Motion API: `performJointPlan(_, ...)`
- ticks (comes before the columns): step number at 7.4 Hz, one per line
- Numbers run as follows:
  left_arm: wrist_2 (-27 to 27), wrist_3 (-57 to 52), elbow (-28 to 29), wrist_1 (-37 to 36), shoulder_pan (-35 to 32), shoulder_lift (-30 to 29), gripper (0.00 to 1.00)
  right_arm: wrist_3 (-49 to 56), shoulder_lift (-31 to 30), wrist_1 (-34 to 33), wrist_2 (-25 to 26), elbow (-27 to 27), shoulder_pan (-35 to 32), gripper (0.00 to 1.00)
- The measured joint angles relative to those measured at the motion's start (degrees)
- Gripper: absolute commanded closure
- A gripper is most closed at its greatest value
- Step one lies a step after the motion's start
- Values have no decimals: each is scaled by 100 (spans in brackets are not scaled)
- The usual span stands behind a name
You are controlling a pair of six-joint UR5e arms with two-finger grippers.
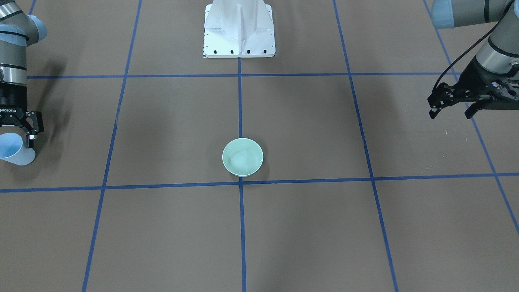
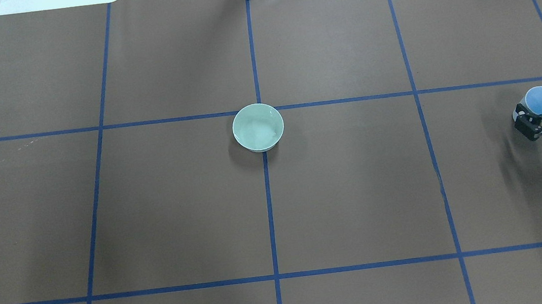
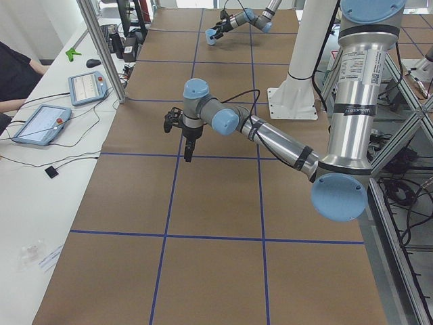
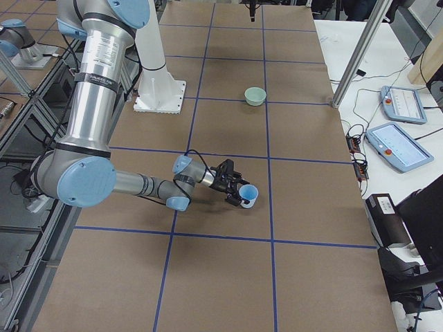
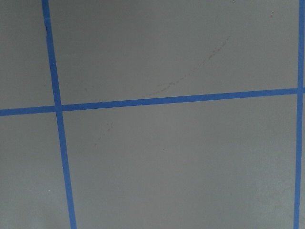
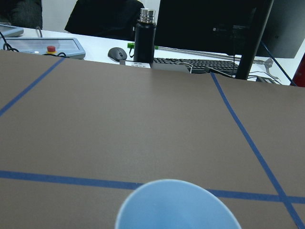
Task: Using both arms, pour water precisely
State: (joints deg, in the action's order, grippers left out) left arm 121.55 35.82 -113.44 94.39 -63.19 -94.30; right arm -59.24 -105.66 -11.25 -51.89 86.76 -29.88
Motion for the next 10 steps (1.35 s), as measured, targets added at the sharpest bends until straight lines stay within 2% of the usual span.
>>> performJointPlan(6,8,6,-29,0,0,1,0,357,-135,22,-240,266,-134,0)
performJointPlan(9,9,20,-87,-8,0,7,0,594,-177,25,-452,287,-424,0)
performJointPlan(10,9,19,-100,-8,0,3,0,736,-174,8,-670,356,-641,0)
